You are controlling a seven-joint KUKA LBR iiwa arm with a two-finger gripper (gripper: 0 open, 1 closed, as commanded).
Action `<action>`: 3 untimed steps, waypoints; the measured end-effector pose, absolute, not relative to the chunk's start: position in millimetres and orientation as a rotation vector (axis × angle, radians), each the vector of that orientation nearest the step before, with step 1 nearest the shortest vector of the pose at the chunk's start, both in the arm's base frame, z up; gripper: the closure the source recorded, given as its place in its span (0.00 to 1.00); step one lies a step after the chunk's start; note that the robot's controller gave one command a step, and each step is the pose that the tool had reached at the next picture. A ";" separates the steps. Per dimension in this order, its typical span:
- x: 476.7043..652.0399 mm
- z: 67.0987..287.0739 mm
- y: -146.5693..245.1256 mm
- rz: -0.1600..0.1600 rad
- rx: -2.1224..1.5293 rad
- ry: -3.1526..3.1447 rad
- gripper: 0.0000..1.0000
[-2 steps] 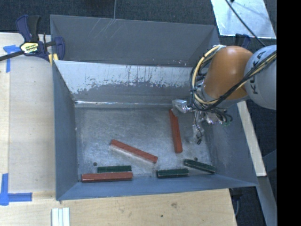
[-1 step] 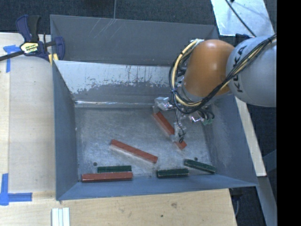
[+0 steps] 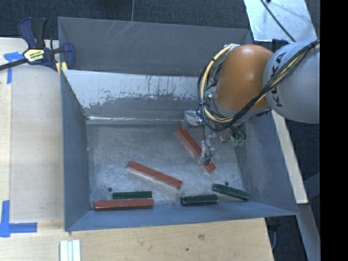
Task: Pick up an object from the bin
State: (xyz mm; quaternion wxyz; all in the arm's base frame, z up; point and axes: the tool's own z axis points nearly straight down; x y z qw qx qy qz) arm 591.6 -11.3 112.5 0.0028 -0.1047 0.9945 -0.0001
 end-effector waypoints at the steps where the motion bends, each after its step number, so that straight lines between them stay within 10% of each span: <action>1: 600.0 71.3 -20.4 0.002 -0.035 3.135 0.00; 2: 601.5 72.5 -20.6 0.000 -0.040 3.135 0.00; 3: 601.9 73.8 -20.2 0.001 -0.042 3.135 1.00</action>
Offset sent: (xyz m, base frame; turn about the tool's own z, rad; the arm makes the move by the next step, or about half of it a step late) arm 0.0065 -0.0087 -0.0425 0.1873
